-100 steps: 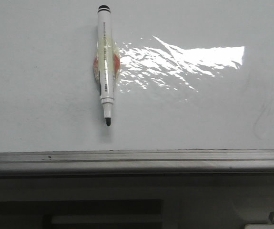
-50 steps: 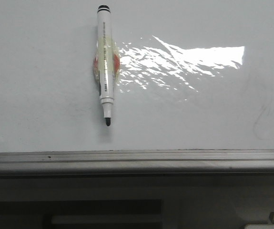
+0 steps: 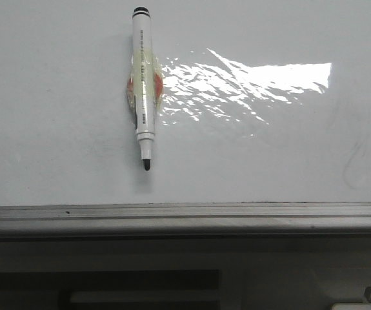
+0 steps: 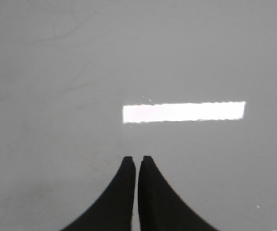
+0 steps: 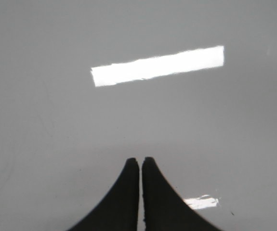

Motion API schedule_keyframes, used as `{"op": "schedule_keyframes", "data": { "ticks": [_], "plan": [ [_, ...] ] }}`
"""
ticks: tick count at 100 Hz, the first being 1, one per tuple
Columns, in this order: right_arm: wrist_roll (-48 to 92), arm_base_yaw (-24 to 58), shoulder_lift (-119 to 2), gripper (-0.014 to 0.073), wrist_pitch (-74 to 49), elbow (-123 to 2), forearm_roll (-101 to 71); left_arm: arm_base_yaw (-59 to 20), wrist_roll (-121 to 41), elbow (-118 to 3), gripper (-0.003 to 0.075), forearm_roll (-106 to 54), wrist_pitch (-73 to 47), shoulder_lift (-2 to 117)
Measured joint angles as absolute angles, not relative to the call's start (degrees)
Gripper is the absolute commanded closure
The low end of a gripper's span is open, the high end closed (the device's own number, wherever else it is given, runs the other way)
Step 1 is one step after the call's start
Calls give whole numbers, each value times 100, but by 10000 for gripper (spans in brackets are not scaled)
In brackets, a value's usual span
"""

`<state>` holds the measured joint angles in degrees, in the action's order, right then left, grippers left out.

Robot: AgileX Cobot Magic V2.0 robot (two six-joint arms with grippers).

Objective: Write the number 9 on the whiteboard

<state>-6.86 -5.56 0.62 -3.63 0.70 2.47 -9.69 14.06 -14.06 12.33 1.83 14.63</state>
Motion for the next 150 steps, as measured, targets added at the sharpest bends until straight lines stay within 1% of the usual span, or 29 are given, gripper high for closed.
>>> {"op": "schedule_keyframes", "data": {
  "ticks": [9,16,19,26,31,36,38,43,72,103,122,150],
  "plan": [
    [-686,-556,62,623,-363,70,247,-1462,1406,-1406,734,1233,188,1813],
    [-686,-556,62,623,-363,70,247,-1906,1406,-1406,689,1233,275,2102],
    [-686,-556,62,623,-363,70,237,-2140,1406,-1406,659,1233,330,2250],
    [-686,-556,62,623,-363,70,235,-2599,1406,-1406,552,1233,490,2546],
    [-686,-556,62,623,-363,70,235,-2904,1406,-1406,448,1233,564,2752],
    [-686,-556,62,623,-363,70,233,-3184,1406,-1406,366,1220,589,2954],
    [-686,-556,62,623,-363,70,233,-3294,1406,-1406,341,1184,589,3039],
    [-686,-556,62,623,-363,70,233,-3529,1406,-1406,307,1029,638,3241],
    [-676,-556,62,623,-363,70,223,-4534,1417,-1406,316,175,1337,4540],
    [-686,-556,62,623,-363,70,223,-5342,1427,-1429,321,-319,2924,6102],
    [-686,-556,62,623,-363,70,223,-5457,1925,-1453,321,-379,3840,6726],
    [-686,-556,62,623,-363,70,213,-5457,2155,-1486,321,-379,4258,7165]
  ]
}}
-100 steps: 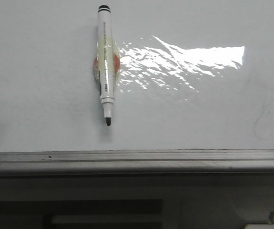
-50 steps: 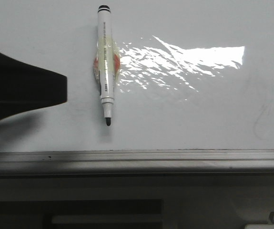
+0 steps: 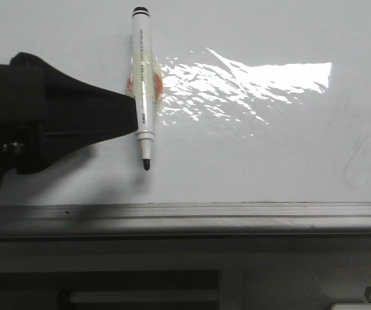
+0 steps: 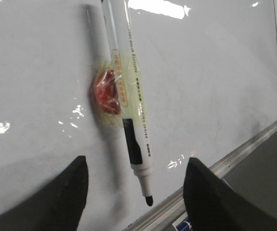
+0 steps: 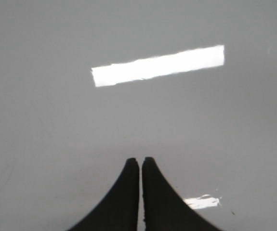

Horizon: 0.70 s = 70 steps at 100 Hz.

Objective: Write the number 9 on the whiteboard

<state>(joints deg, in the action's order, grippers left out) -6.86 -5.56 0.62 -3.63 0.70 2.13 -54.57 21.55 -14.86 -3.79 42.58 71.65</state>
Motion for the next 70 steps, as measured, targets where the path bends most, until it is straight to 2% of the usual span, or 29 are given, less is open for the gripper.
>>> {"op": "schedule_keyframes", "data": {
  "ticks": [70],
  "plan": [
    [-708,-556,62,623,-363,70,204,-5457,2404,-1810,355,-192,4019,7558]
  ]
}}
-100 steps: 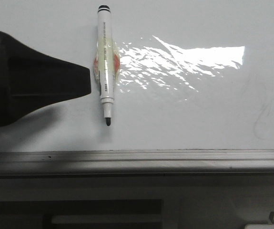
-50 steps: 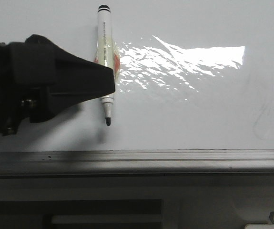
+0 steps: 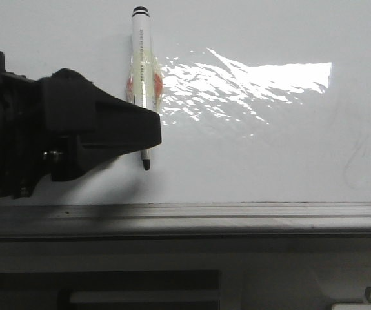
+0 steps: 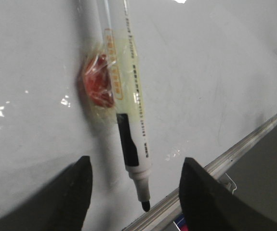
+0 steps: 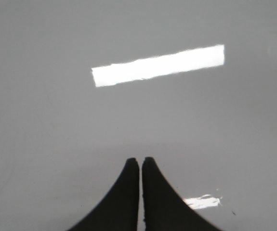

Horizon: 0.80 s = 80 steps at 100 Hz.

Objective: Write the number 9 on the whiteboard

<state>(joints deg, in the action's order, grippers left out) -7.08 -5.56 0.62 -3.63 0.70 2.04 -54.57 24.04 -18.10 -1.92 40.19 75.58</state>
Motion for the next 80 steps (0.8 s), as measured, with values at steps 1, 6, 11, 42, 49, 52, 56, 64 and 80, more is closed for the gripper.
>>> {"op": "schedule_keyframes", "data": {
  "ticks": [1,6,11,42,49,52,56,64,80],
  "plan": [
    [-708,-556,62,623,-363,70,204,-5457,2404,-1810,355,-192,4019,7558],
    [-708,-556,62,623,-363,70,204,-5457,2404,-1810,355,-192,4019,7558],
    [-708,-556,62,623,-363,70,204,-5457,2404,-1810,355,-192,4019,7558],
    [-708,-556,62,623,-363,70,204,-5457,2413,-1863,352,-192,4006,7623],
    [-708,-556,62,623,-363,70,204,-5457,2413,-1920,352,-192,3995,7707],
    [-708,-556,62,623,-363,70,204,-5457,2417,-1931,352,-182,3995,7741],
    [-708,-556,62,623,-363,70,190,-5457,2417,-1945,352,-154,3995,7781],
    [-708,-556,62,623,-363,70,177,-5457,2417,-1978,352,-116,4022,7835],
    [-708,-556,62,623,-363,70,167,-5457,2426,-2055,352,-103,4104,7935]
  ]
}}
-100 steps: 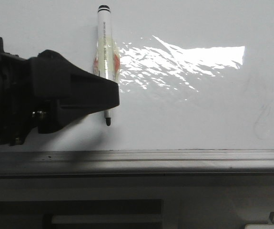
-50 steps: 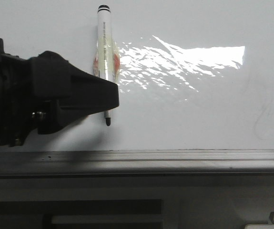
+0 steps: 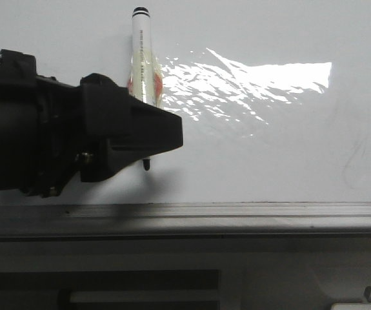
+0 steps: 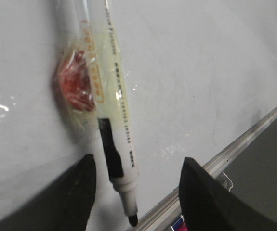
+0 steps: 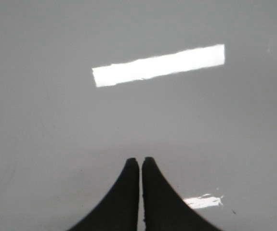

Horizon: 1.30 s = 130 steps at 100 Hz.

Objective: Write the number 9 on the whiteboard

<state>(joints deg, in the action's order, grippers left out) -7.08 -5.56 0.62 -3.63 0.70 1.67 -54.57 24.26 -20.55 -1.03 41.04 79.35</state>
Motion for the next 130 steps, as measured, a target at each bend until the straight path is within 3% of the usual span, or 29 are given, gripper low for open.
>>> {"op": "schedule_keyframes", "data": {
  "ticks": [31,41,58,96,130],
  "plan": [
    [-692,-556,62,623,-363,70,167,-5479,2426,-2114,379,-176,4170,8020],
    [-683,-556,62,623,-363,70,167,-5479,2430,-2114,482,-261,4183,8048],
    [-694,-556,62,623,-363,70,0,-5479,2430,-2114,741,-411,4170,8093],
    [-694,-327,62,623,-850,1,-305,-5479,2420,-2114,741,-382,4135,8070],
    [265,1438,-1151,623,-1375,-824,-305,-5469,2390,-1692,741,138,3391,7291]
  ]
}}
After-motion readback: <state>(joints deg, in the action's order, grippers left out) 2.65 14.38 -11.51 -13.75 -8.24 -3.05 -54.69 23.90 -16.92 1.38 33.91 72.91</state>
